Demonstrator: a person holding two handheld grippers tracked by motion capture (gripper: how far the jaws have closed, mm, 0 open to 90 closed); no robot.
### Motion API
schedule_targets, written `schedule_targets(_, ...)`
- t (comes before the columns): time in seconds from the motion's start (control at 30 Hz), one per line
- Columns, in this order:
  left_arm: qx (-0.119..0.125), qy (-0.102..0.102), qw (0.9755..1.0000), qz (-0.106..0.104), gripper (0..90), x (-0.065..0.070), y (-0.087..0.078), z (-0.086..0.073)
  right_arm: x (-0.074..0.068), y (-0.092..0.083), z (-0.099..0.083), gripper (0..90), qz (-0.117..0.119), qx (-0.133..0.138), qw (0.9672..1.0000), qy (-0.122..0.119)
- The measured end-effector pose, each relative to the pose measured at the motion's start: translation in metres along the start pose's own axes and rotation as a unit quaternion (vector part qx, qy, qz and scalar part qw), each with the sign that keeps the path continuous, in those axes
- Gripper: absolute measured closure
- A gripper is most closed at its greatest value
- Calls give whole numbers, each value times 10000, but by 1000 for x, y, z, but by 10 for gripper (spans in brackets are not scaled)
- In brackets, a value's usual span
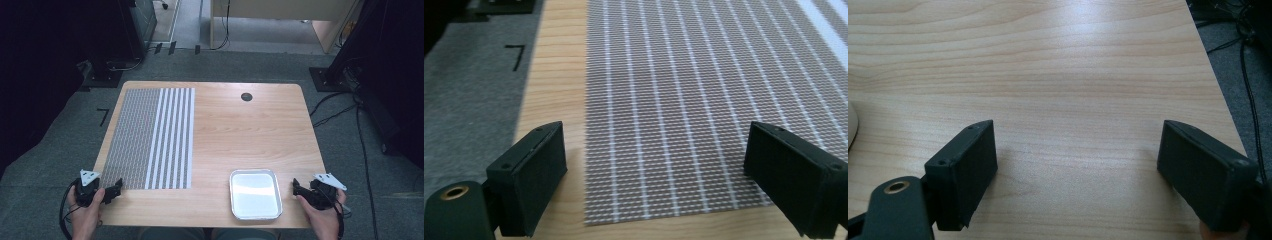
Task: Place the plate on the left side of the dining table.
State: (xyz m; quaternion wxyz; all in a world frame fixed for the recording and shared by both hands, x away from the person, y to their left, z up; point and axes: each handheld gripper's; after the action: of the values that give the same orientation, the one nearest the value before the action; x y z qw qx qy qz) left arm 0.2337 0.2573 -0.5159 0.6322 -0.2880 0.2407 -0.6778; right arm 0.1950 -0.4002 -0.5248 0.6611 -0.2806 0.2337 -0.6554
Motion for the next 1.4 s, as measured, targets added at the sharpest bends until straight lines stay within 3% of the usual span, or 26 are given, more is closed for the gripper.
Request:
schedule_targets(0.23,227,-96,9997,-8,99,5,-10,4,2,-1,0,185,-36,36,9999,106)
schedule_targets(0.37,327,-157,9993,-86,98,12,-16,7,2,-4,0,185,-184,129,9997,36)
schedule_targets(0.7,434,-130,9986,-280,99,33,-22,10,2,-12,4,193,-55,288,9991,293)
schedule_targets(0.8,505,-57,9980,-368,99,46,-25,11,0,-14,5,189,-81,331,9991,266)
schedule_targets(0.9,514,115,9981,-313,99,58,-25,11,-3,-16,6,189,-61,368,9990,260)
schedule_targets(1.0,503,130,9979,-377,98,65,-25,11,-4,-18,8,189,-26,410,9988,254)
schedule_targets(1.13,579,192,9968,-515,98,84,-26,11,-8,-21,9,189,13,458,9986,250)
schedule_targets(1.27,583,262,9968,-488,97,95,-27,12,-11,-23,11,189,34,489,9985,254)
schedule_targets(1.4,570,206,9958,-682,98,107,-29,14,-14,-25,12,189,57,519,9983,254)
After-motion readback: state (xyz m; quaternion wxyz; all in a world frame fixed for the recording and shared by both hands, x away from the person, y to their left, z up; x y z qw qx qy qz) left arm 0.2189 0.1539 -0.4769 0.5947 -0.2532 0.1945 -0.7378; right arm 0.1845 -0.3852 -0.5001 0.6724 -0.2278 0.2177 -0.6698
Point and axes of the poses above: each handheld gripper's, and its own axes: y roughly forward along the jaws, z roughly out of its top, x roughly to its right, and after that the axes turned 7 degrees about -y, right-handed
